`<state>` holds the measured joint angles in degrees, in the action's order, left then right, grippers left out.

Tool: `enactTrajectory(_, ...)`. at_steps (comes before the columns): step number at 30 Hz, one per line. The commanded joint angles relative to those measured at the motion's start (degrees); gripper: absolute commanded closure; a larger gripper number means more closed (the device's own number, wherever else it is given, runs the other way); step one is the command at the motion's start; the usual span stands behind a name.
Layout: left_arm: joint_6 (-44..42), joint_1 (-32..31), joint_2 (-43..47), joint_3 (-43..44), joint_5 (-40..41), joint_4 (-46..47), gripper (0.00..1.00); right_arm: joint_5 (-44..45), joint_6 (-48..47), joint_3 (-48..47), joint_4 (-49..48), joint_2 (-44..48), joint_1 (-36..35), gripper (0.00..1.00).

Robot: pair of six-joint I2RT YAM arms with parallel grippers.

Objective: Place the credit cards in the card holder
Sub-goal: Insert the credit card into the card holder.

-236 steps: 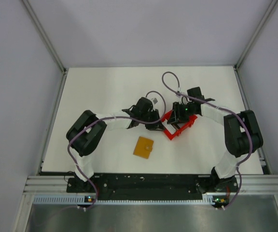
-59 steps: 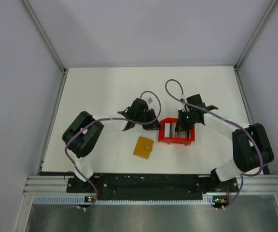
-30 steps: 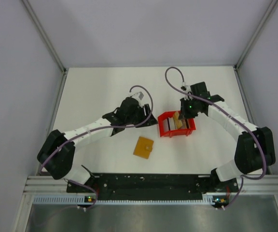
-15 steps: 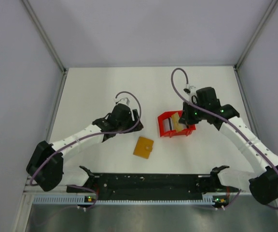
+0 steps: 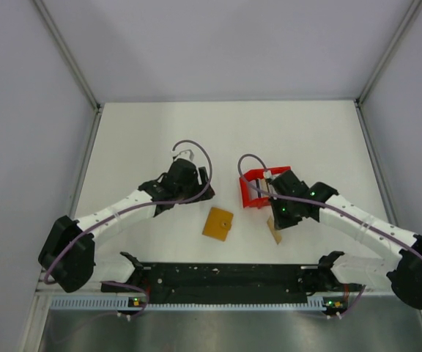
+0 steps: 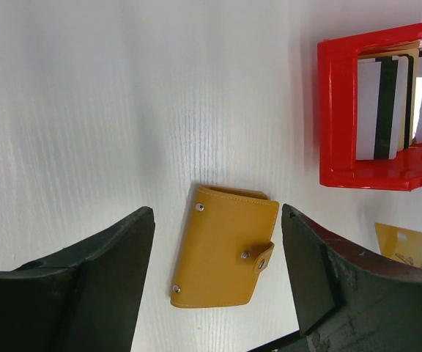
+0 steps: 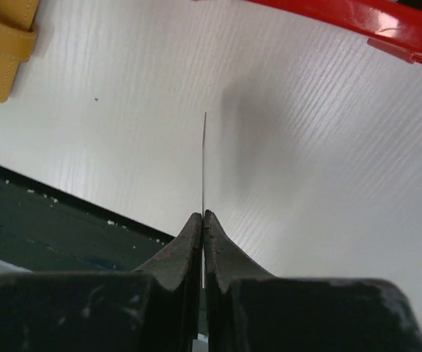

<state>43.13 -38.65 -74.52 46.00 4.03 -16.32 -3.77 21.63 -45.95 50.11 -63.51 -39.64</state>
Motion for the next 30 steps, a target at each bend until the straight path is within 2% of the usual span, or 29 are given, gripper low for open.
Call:
enactTrajectory(1, 0.28, 0.25, 1.66, -0.56, 0.98, 0.58, 0.26, 10.34, 6.4, 0.86, -6.5, -2.85, -3.94, 1.0)
enactTrajectory(13, 2.74, 0.6, 3.15, -3.37, 1.42, 2.08, 0.26, 15.02, 10.54, 7.28, -17.58, -5.4, -7.12, 1.0)
enactTrajectory(28, 3.01, 1.3, 2.45, -3.37, 0.45, 3.31, 0.26, 16.34, 11.68, 6.84, -18.91, -9.26, -11.16, 0.97)
enactTrajectory(30, 2.83, 1.39, 2.62, -3.28, 0.36, 3.31, 0.27, 16.6, 11.77, 6.67, -18.91, -9.36, -11.43, 1.0)
